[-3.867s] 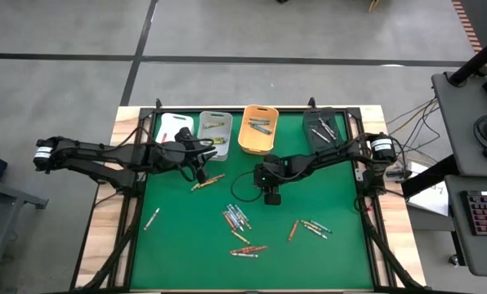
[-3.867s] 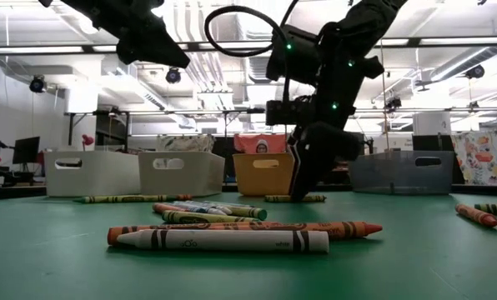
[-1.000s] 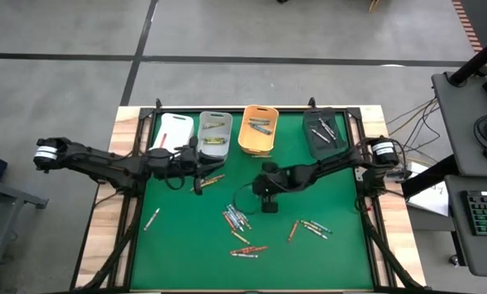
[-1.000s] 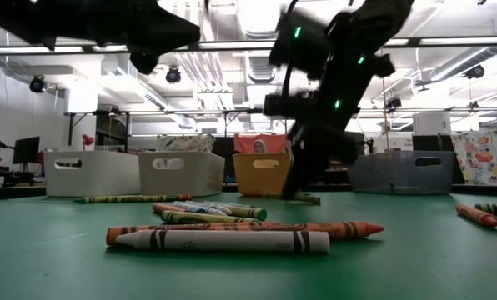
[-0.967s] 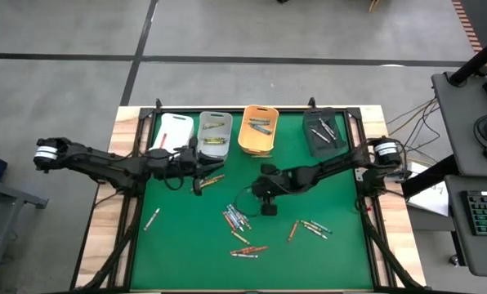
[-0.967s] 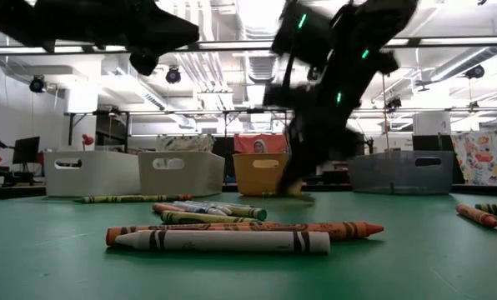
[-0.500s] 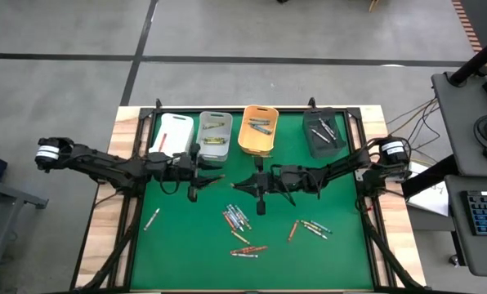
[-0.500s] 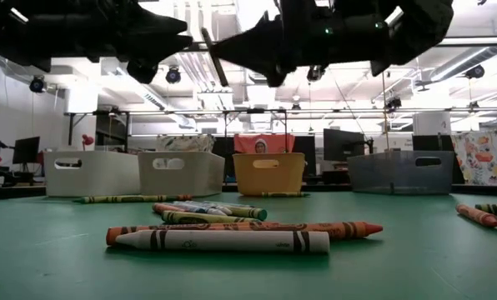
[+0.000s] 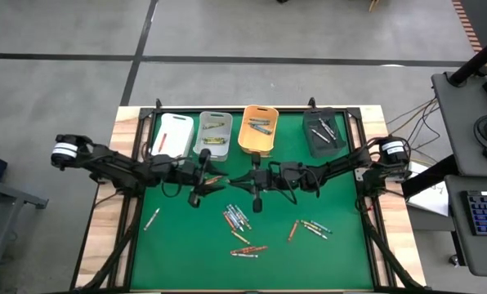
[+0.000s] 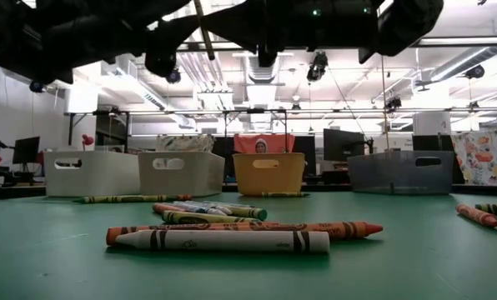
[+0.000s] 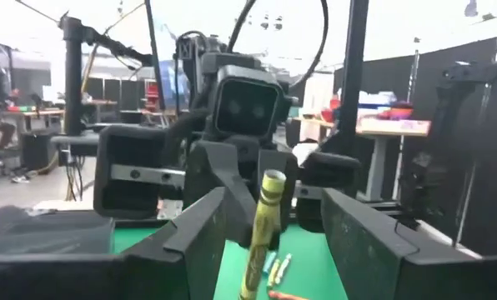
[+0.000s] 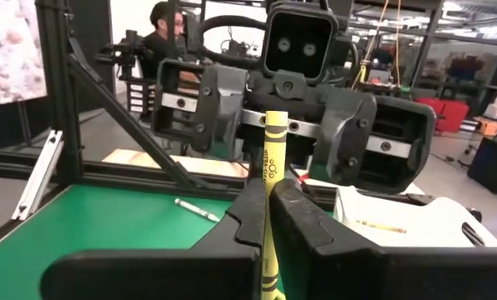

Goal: Sort crayons
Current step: Put the green crayon into the gray bin

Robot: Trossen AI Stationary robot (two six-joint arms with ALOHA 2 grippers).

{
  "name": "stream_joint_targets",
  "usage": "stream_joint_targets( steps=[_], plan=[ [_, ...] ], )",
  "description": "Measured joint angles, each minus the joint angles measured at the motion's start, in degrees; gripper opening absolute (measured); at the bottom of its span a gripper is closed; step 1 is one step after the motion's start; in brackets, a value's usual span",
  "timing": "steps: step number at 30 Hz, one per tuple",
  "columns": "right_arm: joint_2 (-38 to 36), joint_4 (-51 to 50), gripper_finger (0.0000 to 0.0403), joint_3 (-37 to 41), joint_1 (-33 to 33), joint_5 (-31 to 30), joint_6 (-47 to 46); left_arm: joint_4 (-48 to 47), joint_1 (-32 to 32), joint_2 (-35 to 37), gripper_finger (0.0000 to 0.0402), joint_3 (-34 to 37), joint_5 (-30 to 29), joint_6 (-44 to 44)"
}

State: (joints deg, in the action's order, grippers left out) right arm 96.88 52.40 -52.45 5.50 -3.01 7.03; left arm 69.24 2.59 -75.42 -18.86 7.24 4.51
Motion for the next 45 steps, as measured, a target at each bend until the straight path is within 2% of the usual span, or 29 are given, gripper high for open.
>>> stream_joint_targets(
  steps=[6,11,20,24,28,31,35,39,45],
  plan=[
    [0.0,-0.3,0.0009,0.0,-0.04,-3.09,-0.96,1.67,0.0,-3.61,0.0168,-1.93,-0.1,0.02],
    [0.0,-1.38,0.0009,0.0,-0.04,-3.14,-0.4,1.69,0.0,-4.89,0.0146,-3.72,-0.21,-0.5],
    [-0.36,-1.49,0.0014,-0.02,0.0,-2.93,0.28,1.46,-0.09,-4.48,0.0045,-3.84,-0.78,-1.03],
    [-0.91,-2.72,0.0041,-0.04,0.04,-2.75,-0.94,1.35,-0.09,-4.45,0.0008,-3.84,-0.92,-0.94],
    [-1.09,-2.9,0.0082,-0.08,-0.02,-3.44,-2.5,1.35,-0.09,-4.44,0.001,-3.84,-0.97,-0.61],
    [-1.2,-2.98,0.0109,-0.13,0.02,-6.99,-2.43,0.77,-0.37,-4.01,0.0009,-3.84,-2.84,-0.61],
    [-2.09,-5.98,0.0134,-0.15,-0.02,-11.95,-2.56,-4.65,-1.95,-1.45,0.0007,-3.84,-5.82,-0.57],
    [-3.79,-11.04,0.0146,-0.17,-0.02,-16.93,-4.53,-13.94,-5.35,3.17,0.0006,-3.87,-9.58,-0.59],
    [-6.4,-15.98,0.0148,-0.17,-0.02,-18.21,-7.07,-33.91,-13.78,9.42,0.0006,-5.24,-19.58,-0.57]
  ],
)
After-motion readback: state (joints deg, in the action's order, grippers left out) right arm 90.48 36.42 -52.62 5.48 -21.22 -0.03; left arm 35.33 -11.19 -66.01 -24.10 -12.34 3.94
